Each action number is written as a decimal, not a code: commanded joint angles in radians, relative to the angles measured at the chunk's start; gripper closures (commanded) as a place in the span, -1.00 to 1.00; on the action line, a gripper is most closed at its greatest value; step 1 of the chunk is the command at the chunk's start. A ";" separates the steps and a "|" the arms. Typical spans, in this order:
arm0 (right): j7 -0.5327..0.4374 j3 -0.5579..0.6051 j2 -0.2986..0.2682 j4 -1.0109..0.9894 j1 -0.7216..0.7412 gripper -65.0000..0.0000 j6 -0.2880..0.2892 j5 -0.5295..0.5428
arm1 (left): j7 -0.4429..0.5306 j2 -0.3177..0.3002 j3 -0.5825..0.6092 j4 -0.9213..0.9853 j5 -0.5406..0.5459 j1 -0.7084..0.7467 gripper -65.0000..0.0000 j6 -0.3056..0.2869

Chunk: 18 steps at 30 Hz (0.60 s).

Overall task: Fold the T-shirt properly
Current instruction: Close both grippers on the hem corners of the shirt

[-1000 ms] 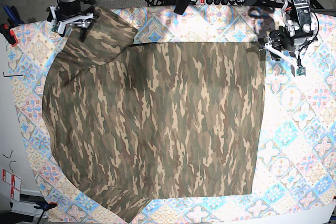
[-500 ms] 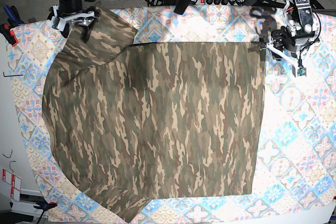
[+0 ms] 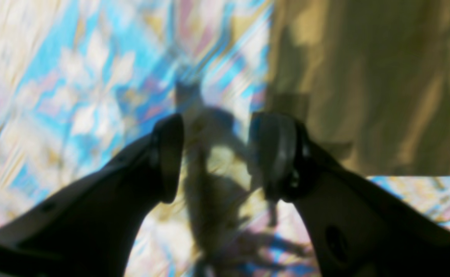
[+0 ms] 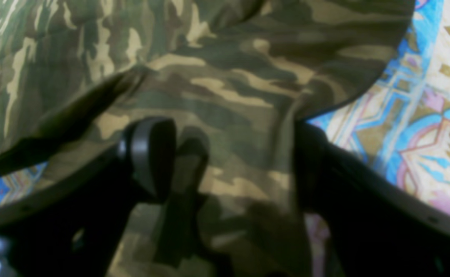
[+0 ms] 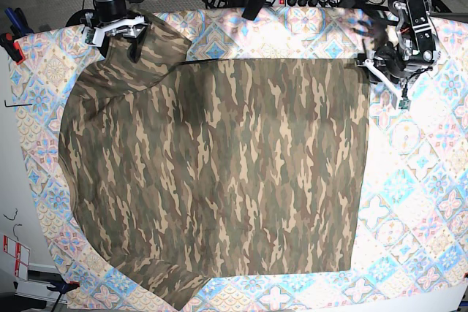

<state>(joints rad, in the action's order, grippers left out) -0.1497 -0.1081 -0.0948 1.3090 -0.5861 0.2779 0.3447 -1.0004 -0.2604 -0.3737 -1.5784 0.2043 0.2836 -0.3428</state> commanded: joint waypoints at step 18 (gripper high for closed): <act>0.078 0.011 -0.024 -0.004 -0.038 -0.37 0.016 -0.011 | -0.038 0.082 0.055 0.138 0.002 0.009 0.02 -0.299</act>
<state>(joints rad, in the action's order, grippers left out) -0.1486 -0.1024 -0.1169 1.3102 -0.6044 0.2943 0.3416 -0.9230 -0.2047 -0.3401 -1.4555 0.1844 0.2642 -0.5953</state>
